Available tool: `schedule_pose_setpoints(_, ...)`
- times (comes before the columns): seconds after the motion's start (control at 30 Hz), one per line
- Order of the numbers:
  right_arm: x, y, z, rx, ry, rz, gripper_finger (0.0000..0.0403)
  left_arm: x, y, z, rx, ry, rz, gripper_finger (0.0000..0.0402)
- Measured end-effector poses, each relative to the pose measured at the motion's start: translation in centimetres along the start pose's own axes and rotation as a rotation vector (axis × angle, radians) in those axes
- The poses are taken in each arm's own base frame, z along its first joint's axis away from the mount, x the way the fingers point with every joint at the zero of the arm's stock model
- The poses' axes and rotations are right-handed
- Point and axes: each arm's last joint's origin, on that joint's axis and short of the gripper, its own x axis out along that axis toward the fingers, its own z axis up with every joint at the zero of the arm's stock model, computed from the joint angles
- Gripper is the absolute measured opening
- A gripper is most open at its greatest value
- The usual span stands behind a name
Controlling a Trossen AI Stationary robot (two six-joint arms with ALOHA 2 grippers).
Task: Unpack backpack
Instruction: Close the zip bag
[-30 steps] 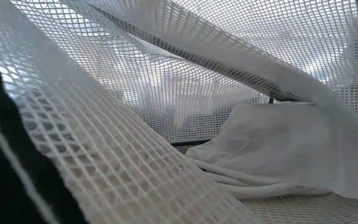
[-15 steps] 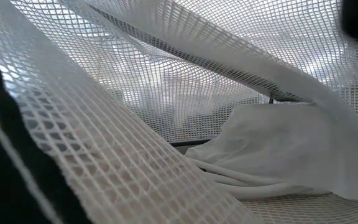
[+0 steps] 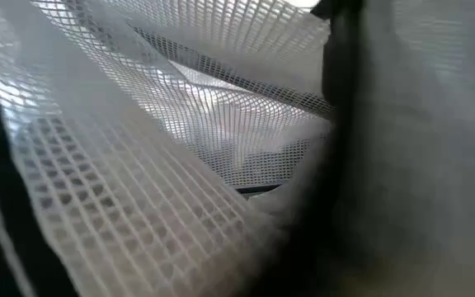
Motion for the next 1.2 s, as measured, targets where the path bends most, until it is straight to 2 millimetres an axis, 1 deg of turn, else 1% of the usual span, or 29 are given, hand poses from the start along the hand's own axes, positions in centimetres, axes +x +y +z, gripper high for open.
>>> schedule_pose_setpoints(0.03,0.1,0.0,0.0,0.002,0.0,-0.001,0.0015,0.0,-0.1,0.1,-0.001,-0.007,-0.004,0.0)
schedule_pose_setpoints(0.13,0.2,-0.2,0.1,0.021,0.0,-0.01,0.0009,0.0,-0.5,1.0,0.021,-0.065,-0.024,0.0)
schedule_pose_setpoints(0.23,0.4,-0.4,0.2,0.045,-0.001,-0.021,0.0002,-0.2,-1.0,2.6,0.038,-0.162,-0.053,0.0)
schedule_pose_setpoints(0.33,0.5,-0.7,0.3,0.06,-0.027,-0.079,0.0001,-0.2,-1.0,4.2,0.055,-0.254,-0.069,0.0)
schedule_pose_setpoints(0.4,0.5,-0.8,0.3,0.066,-0.05,-0.124,0.0,0.2,-0.8,5.0,0.062,-0.29,-0.088,0.0)
schedule_pose_setpoints(0.5,0.4,-0.9,0.6,0.083,-0.088,-0.176,0.0,1.6,0.0,5.5,0.062,-0.294,-0.114,0.0008)
schedule_pose_setpoints(0.63,0.5,-0.9,0.8,0.101,-0.107,-0.188,0.0,4.2,1.1,5.6,0.037,-0.265,-0.101,0.0041)
schedule_pose_setpoints(0.77,0.6,-1.0,0.9,0.113,-0.113,-0.187,0.0,6.8,2.2,5.2,0.008,-0.224,-0.057,0.009)
schedule_pose_setpoints(0.93,0.6,-1.0,0.9,0.114,-0.113,-0.188,0.0,8.7,3.0,5.0,-0.049,-0.208,-0.074,0.0146)
schedule_pose_setpoints(1.03,0.6,-1.0,0.9,0.116,-0.114,-0.187,0.0,9.5,3.2,4.7,-0.072,-0.196,-0.07,0.0162)
schedule_pose_setpoints(1.2,0.8,-1.1,1.1,0.132,-0.121,-0.187,0.0,10.8,3.8,4.2,-0.11,-0.169,-0.071,0.0166)
